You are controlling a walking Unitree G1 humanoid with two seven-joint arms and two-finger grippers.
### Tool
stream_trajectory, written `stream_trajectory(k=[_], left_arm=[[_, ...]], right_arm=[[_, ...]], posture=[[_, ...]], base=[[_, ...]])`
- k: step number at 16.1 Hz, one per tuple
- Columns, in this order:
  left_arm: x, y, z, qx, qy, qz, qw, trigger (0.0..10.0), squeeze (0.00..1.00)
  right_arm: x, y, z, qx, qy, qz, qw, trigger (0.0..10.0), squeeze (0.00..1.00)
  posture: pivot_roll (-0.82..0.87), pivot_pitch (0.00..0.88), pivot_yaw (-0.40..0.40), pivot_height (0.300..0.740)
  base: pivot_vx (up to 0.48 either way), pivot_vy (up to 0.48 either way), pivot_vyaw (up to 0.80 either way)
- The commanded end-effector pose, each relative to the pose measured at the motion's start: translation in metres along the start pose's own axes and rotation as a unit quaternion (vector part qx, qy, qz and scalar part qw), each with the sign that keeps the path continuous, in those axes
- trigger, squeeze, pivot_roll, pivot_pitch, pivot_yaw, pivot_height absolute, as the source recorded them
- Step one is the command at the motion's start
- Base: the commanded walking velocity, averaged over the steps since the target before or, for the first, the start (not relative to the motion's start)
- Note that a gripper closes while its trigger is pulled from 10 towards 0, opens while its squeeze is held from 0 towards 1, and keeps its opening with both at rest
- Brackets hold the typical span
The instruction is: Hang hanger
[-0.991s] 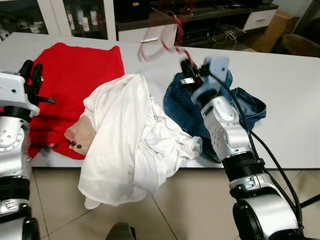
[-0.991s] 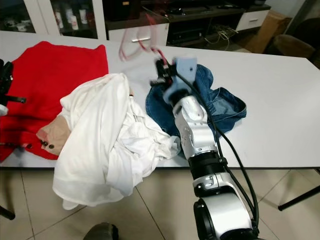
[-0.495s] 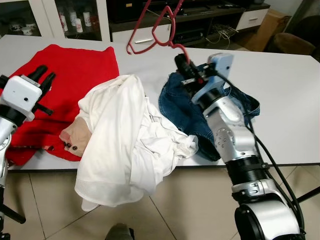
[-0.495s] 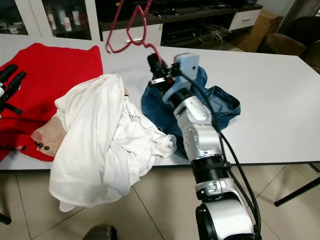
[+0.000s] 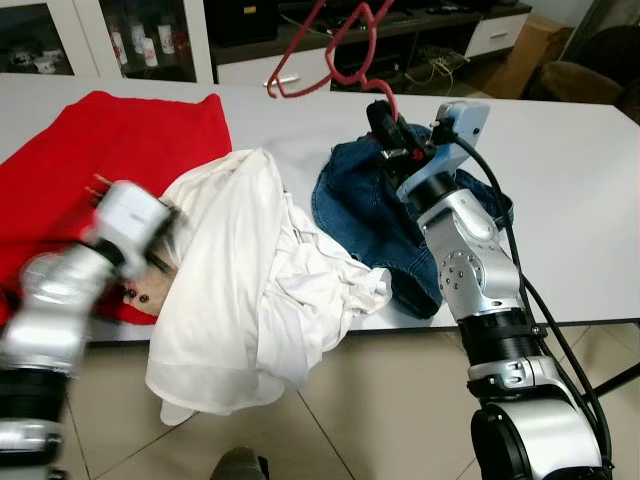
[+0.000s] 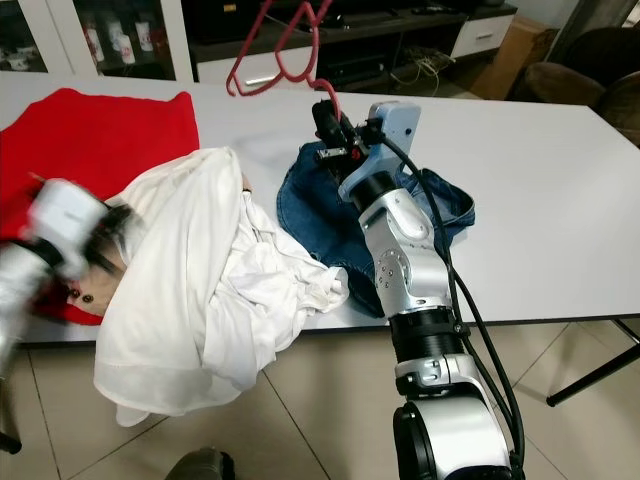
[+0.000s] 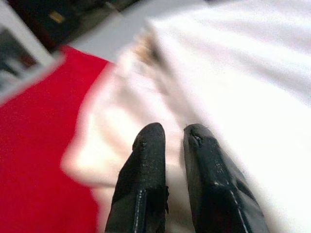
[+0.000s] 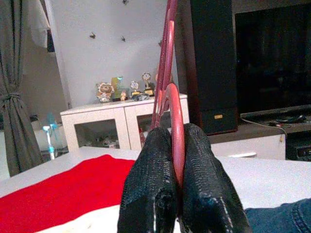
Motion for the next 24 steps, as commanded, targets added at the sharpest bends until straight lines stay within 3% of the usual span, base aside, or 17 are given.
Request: stream_trajectory(k=[1,4,5,7,12,14,16,18,19,21,22,23,24], left_arm=[[0.008,0.007,-0.010,-0.027,-0.003,0.004,1.000,10.0,0.00],[0.013,0.020,-0.034,-0.073,-0.017,0.017,0.997,10.0,0.00],[0.024,0.036,-0.056,-0.111,-0.012,0.010,0.994,10.0,0.00],[0.051,0.054,-0.082,-0.152,-0.011,-0.021,0.988,10.0,0.00],[0.083,0.078,-0.121,-0.195,-0.003,-0.061,0.979,10.0,0.00],[0.090,0.083,-0.124,-0.189,0.005,-0.074,0.979,10.0,0.00],[0.112,0.086,-0.100,-0.118,0.002,-0.134,0.984,10.0,0.00],[0.125,0.080,-0.072,-0.058,-0.005,-0.180,0.982,10.0,0.00],[0.126,0.079,-0.068,-0.050,-0.007,-0.187,0.981,10.0,0.00],[0.123,0.058,-0.031,0.005,-0.007,-0.215,0.977,10.0,0.00],[0.111,0.048,-0.018,0.017,-0.005,-0.202,0.979,10.0,0.02],[0.099,0.041,-0.008,0.032,-0.013,-0.190,0.981,10.0,0.85],[0.085,0.034,0.003,0.050,-0.032,-0.176,0.983,10.0,1.00]], right_arm=[[0.015,0.001,-0.001,-0.002,-0.003,-0.023,1.000,10.0,0.00],[0.018,0.000,-0.003,-0.008,-0.004,-0.027,1.000,10.0,0.00],[0.020,-0.002,-0.005,-0.013,-0.006,-0.031,0.999,10.0,0.00],[0.023,-0.005,-0.008,-0.020,-0.008,-0.034,0.999,10.0,0.00],[0.025,-0.008,-0.009,-0.029,-0.009,-0.040,0.999,10.0,0.00],[0.027,-0.008,-0.010,-0.031,-0.009,-0.041,0.999,10.0,0.00],[0.029,-0.009,-0.010,-0.032,-0.010,-0.042,0.999,10.0,0.00],[0.030,-0.007,-0.008,-0.025,-0.008,-0.042,0.999,10.0,0.00],[0.031,-0.007,-0.008,-0.024,-0.007,-0.042,0.999,10.0,0.00],[0.033,-0.004,-0.003,-0.015,-0.006,-0.043,0.999,10.0,0.00],[0.033,-0.004,-0.004,-0.014,-0.005,-0.043,0.999,10.0,0.00],[0.033,-0.004,-0.004,-0.014,-0.005,-0.043,0.999,10.0,0.00],[0.032,-0.004,-0.003,-0.013,-0.004,-0.043,0.999,10.0,0.00]], posture=[[0.13,0.000,-0.032,0.740],[0.12,0.000,-0.024,0.740],[0.11,0.000,-0.017,0.740],[0.10,0.000,-0.011,0.740],[0.09,0.000,-0.002,0.740],[0.09,0.000,-0.004,0.740],[0.09,0.001,-0.008,0.740],[0.09,0.000,-0.015,0.740],[0.10,0.000,-0.017,0.740],[0.10,0.000,-0.022,0.740],[0.10,0.000,-0.024,0.740],[0.11,0.000,-0.025,0.740],[0.11,0.000,-0.026,0.740]], base=[[0.000,0.000,0.00],[0.000,0.000,0.00],[0.000,0.000,0.00],[0.000,0.000,0.00],[0.000,0.000,0.00],[0.000,0.000,0.00],[0.000,0.000,0.00],[0.000,0.000,0.00],[0.000,0.000,0.00],[0.000,0.000,0.00],[0.000,0.000,0.00],[0.000,0.000,0.00],[0.000,0.000,0.00]])
Point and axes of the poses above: a point about 5 cm out from each wrist's last joint towards the gripper, its own y axis pointing out of the wrist towards the gripper, its own x axis along the axis of the wrist's last joint, z = x × y, the point moved 5 cm from there along y, pointing out of the wrist towards the gripper, and after that the axes turned 3 degrees about y, right-handed, at the moved point
